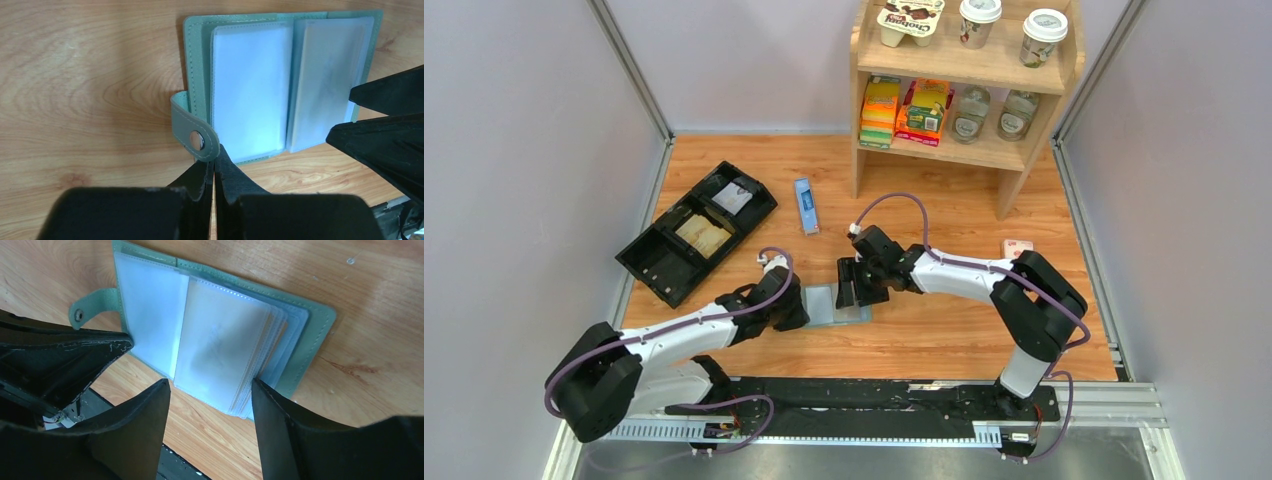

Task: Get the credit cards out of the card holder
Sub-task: Remove the credit card from the card holder.

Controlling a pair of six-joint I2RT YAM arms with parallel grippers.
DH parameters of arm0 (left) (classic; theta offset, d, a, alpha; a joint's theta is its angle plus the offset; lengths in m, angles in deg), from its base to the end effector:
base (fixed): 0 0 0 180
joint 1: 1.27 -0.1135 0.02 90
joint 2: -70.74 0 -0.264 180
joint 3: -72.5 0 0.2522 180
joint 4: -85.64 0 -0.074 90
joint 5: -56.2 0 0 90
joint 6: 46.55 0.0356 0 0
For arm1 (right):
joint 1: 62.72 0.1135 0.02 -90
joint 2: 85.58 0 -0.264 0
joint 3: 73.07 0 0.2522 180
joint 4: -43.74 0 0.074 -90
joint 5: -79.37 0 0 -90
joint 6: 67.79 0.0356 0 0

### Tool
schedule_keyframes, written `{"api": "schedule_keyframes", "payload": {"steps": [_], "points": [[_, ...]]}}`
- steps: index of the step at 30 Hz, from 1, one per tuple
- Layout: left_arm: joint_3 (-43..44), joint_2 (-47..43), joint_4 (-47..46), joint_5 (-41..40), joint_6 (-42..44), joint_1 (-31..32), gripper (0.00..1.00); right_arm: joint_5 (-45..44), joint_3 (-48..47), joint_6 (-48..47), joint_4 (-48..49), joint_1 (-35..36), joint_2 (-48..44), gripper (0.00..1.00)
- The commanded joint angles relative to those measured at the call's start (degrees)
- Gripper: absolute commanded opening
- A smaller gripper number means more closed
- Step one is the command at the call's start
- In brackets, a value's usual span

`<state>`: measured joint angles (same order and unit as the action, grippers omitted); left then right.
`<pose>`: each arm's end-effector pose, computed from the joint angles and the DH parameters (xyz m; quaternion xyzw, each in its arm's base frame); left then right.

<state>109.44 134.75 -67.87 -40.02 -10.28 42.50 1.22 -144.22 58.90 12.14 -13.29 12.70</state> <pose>0.1427 -0.1313 0.1480 -0.0992 0.9434 -0.2008 0.2446 0.2149 0.2622 0.1667 -0.1339 0.9489 0.2557 0.1280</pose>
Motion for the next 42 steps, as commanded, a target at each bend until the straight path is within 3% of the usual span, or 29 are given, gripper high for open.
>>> {"api": "schedule_keyframes", "payload": {"steps": [1,18,24,32,42], "points": [[-1.2,2.2,-2.0,1.6,-1.7,1.6,0.03,2.6,-2.6,-0.5,2.6,0.6,0.0,0.63],[-0.9,3.7,-3.6,1.7,-2.6,2.6,0.01,-0.1,-4.1,-2.1,-0.8,0.8,-1.8,0.71],[-1.6,3.6,-4.0,1.9,-3.1,2.6,0.01,-1.4,-3.8,-2.4,-1.2,0.8,-2.9,0.79],[-1.5,3.7,-4.5,2.1,-3.2,2.6,0.00,-2.5,-5.7,-4.3,-2.9,0.8,-4.8,1.00],[-1.9,4.0,-4.9,2.4,-3.4,2.6,0.00,-4.5,-7.0,-5.3,-3.9,0.8,-2.5,1.00]]}}
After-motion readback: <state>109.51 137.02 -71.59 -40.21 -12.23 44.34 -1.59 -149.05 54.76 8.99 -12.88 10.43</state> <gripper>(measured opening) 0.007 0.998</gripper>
